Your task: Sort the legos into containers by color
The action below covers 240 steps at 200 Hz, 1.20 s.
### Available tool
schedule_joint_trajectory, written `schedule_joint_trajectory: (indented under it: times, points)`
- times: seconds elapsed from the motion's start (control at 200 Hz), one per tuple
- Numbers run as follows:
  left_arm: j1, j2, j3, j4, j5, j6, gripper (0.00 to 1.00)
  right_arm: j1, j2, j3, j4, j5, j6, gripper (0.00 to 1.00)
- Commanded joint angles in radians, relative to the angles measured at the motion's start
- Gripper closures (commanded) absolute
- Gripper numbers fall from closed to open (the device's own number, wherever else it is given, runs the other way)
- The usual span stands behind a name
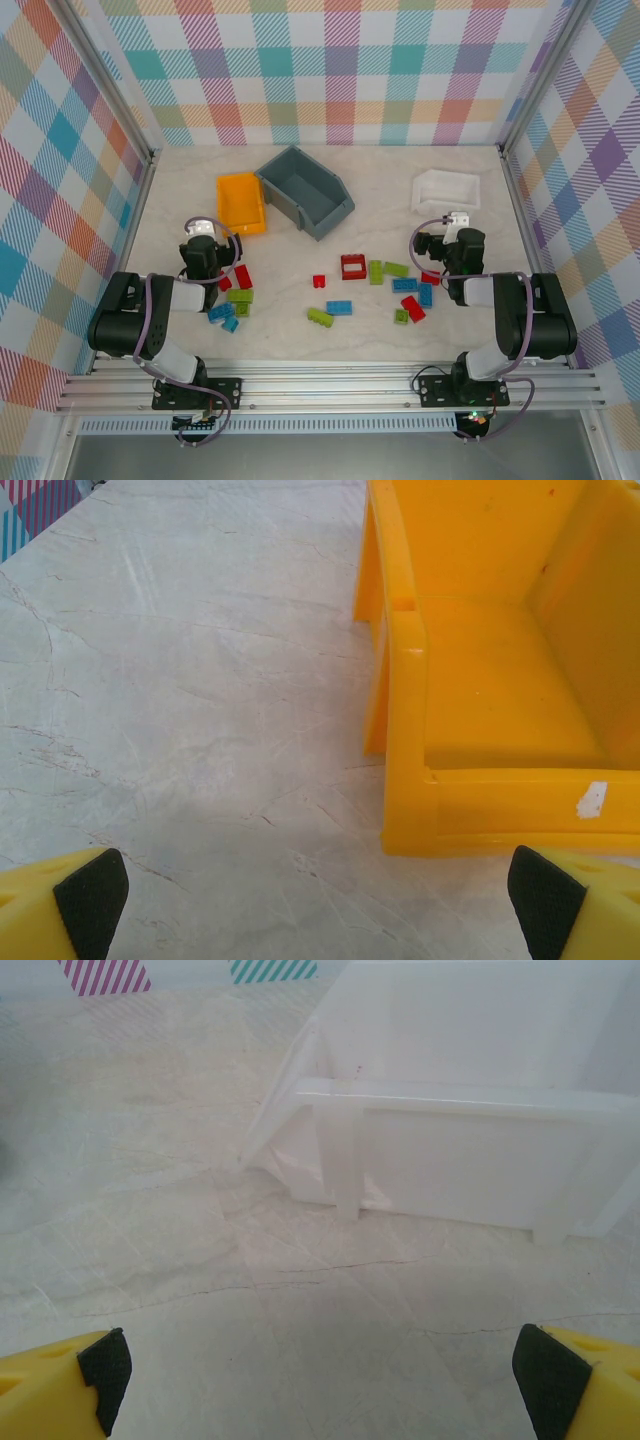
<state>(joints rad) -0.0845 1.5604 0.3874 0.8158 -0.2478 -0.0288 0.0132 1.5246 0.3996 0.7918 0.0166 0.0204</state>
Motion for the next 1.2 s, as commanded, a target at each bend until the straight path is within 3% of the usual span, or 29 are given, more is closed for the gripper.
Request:
schedule_joint_trajectory:
  times: [0.0,0.305,0.36,0.415,0.47,0.54,0.58,0.62,0.715,0.765,0.81,0.955,1.095,1.195]
  points:
    - [-0.005,0.001,0.007,0.036,-0.014,0.015,0.0,-0.005,0.003,0.019,0.007,-0.019,-0.008,0.0]
    - [-0.004,0.001,0.008,0.036,-0.012,0.015,0.0,-0.005,-0.002,0.014,0.018,-0.018,-0.008,0.0]
    - [-0.014,-0.055,-0.008,0.035,-0.019,0.026,0.0,-0.001,-0.084,0.022,-0.062,0.02,-0.001,0.0]
    - [-0.056,-0.219,0.026,-0.184,-0.13,0.024,0.0,0.016,-0.226,0.059,-0.239,0.092,0.008,0.0]
    - [-0.079,-0.368,0.097,-0.405,-0.173,-0.007,0.0,0.029,-0.378,0.087,-0.334,0.111,0.01,0.0]
    - [-0.143,-0.518,0.179,-0.588,-0.276,-0.038,0.0,0.064,-0.569,0.158,-0.485,0.174,0.034,0.0]
    - [-0.167,-0.568,0.231,-0.673,-0.312,-0.089,0.0,0.068,-0.634,0.231,-0.609,0.2,0.102,0.0]
    - [-0.169,-0.584,0.317,-0.835,-0.328,-0.23,0.0,0.066,-0.658,0.325,-0.77,0.235,0.208,0.0]
    - [-0.162,-0.542,0.586,-1.309,-0.208,-0.568,0.0,0.064,-0.624,0.523,-1.234,0.32,0.575,0.0]
    - [-0.128,-0.501,0.624,-1.316,-0.055,-0.609,0.0,0.044,-0.597,0.569,-1.318,0.263,0.59,0.0]
    - [-0.092,-0.433,0.69,-1.35,0.076,-0.63,0.0,0.042,-0.561,0.618,-1.372,0.202,0.558,0.07]
    - [-0.097,-0.196,0.927,-1.51,0.274,-0.609,0.0,0.039,-0.424,0.758,-1.515,0.095,0.582,0.11]
    - [-0.149,-0.072,1.035,-1.543,0.306,-0.611,0.03,0.006,-0.222,0.92,-1.645,0.062,0.678,0.14]
    - [-0.193,-0.039,1.045,-1.527,0.309,-0.633,0.06,-0.036,-0.11,0.97,-1.623,0.031,0.773,0.17]
